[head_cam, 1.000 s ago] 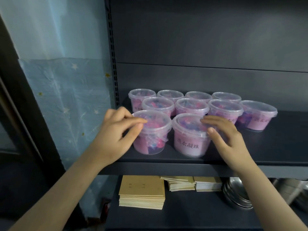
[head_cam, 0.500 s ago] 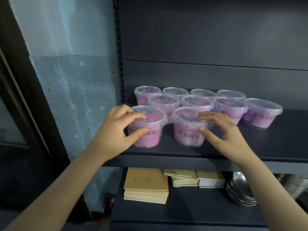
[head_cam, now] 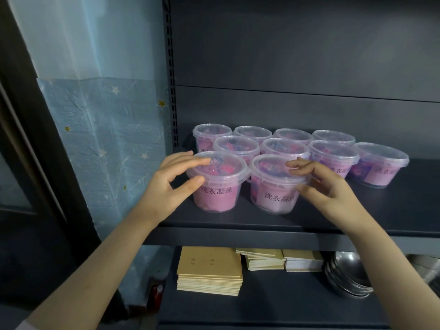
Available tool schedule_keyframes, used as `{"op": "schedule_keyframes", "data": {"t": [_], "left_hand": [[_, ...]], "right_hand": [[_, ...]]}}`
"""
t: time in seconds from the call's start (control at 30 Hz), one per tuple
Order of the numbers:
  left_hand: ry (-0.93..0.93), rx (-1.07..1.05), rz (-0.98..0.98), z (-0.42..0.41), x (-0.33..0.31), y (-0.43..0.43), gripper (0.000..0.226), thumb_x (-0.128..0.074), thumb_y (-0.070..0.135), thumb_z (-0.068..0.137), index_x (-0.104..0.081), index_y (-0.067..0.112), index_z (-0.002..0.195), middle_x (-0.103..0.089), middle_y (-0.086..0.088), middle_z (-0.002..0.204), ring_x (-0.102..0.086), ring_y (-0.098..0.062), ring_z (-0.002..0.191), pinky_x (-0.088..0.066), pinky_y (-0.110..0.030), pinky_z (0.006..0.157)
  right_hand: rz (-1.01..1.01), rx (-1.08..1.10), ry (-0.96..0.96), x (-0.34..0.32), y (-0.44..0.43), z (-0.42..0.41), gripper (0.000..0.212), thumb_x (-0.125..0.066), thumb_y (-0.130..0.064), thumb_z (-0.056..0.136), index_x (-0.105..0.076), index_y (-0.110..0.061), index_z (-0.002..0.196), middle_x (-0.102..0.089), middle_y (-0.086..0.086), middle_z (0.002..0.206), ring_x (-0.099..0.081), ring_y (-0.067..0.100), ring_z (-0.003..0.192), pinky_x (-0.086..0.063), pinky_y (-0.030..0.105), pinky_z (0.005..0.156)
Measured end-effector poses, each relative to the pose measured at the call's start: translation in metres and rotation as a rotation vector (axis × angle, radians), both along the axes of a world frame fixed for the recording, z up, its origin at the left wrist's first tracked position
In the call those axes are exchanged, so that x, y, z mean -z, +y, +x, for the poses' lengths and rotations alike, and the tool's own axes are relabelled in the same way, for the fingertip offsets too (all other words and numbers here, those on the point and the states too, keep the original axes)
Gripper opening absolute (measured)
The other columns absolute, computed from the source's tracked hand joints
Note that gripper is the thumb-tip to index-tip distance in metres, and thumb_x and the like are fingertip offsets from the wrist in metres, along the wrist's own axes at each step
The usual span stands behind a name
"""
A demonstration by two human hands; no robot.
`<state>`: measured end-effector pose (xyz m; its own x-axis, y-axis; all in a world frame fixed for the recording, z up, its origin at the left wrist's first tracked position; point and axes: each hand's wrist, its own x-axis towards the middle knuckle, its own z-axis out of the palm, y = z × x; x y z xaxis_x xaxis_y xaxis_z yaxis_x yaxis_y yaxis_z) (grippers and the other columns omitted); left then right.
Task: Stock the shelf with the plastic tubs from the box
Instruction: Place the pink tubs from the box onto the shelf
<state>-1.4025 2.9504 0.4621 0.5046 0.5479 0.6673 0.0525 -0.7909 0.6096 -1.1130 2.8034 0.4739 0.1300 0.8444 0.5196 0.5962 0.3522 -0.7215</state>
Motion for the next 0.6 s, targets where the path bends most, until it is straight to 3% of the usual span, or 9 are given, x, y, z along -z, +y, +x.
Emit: {"op": "schedule_keyframes", "data": {"t": [0.1, 0.17, 0.23, 0.37, 0.6], "left_hand": [[0.04, 0.014, -0.025, -0.0002, 0.0026, 0.001, 0.035, -0.057, 0.041, 0.086, -0.058, 0.032, 0.12, -0.055, 0.019, 0.129, -0.035, -0.011, 0.136, -0.027, -0.019, 0.11], [0.059, 0.019, -0.031, 0.0009, 0.0036, 0.0016, 0.037, -0.056, 0.042, 0.087, -0.058, 0.028, 0.121, -0.051, 0.014, 0.132, -0.037, -0.014, 0.136, -0.027, -0.027, 0.113], [0.064, 0.03, -0.072, 0.0009, 0.0034, 0.0023, 0.039, -0.056, 0.044, 0.087, -0.058, 0.027, 0.122, -0.049, 0.011, 0.134, -0.037, -0.014, 0.135, -0.028, -0.03, 0.114], [0.087, 0.008, -0.046, 0.0005, 0.0047, 0.0038, 0.038, -0.054, 0.045, 0.088, -0.057, 0.027, 0.121, -0.049, 0.013, 0.133, -0.038, -0.014, 0.134, -0.029, -0.035, 0.112], [0.085, -0.005, -0.023, 0.0016, 0.0066, 0.0062, 0.037, -0.053, 0.045, 0.088, -0.057, 0.028, 0.121, -0.05, 0.011, 0.133, -0.039, -0.018, 0.134, -0.03, -0.039, 0.113]], "right_hand": [[-0.025, -0.021, 0.006, -0.0006, 0.0, 0.001, 0.02, -0.061, -0.005, 0.088, -0.061, -0.017, 0.104, -0.061, -0.007, 0.127, -0.046, 0.007, 0.131, -0.036, 0.047, 0.111], [-0.027, 0.017, -0.038, -0.0016, -0.0021, -0.0008, 0.021, -0.066, -0.031, 0.086, -0.061, -0.025, 0.106, -0.06, -0.012, 0.128, -0.043, 0.005, 0.133, -0.033, 0.045, 0.112], [-0.002, 0.101, -0.139, -0.0005, -0.0037, -0.0024, 0.036, -0.063, -0.054, 0.08, -0.063, -0.034, 0.11, -0.059, -0.018, 0.129, -0.04, 0.004, 0.135, -0.031, 0.039, 0.113], [0.039, 0.161, -0.185, 0.0025, -0.0032, -0.0082, 0.031, -0.06, -0.047, 0.088, -0.064, -0.04, 0.118, -0.054, -0.021, 0.134, -0.039, 0.006, 0.134, -0.033, 0.04, 0.112], [0.014, 0.154, -0.162, 0.0052, 0.0003, -0.0081, 0.032, -0.056, -0.05, 0.08, -0.063, -0.044, 0.111, -0.053, -0.026, 0.128, -0.041, 0.011, 0.129, -0.041, 0.046, 0.104]]}}
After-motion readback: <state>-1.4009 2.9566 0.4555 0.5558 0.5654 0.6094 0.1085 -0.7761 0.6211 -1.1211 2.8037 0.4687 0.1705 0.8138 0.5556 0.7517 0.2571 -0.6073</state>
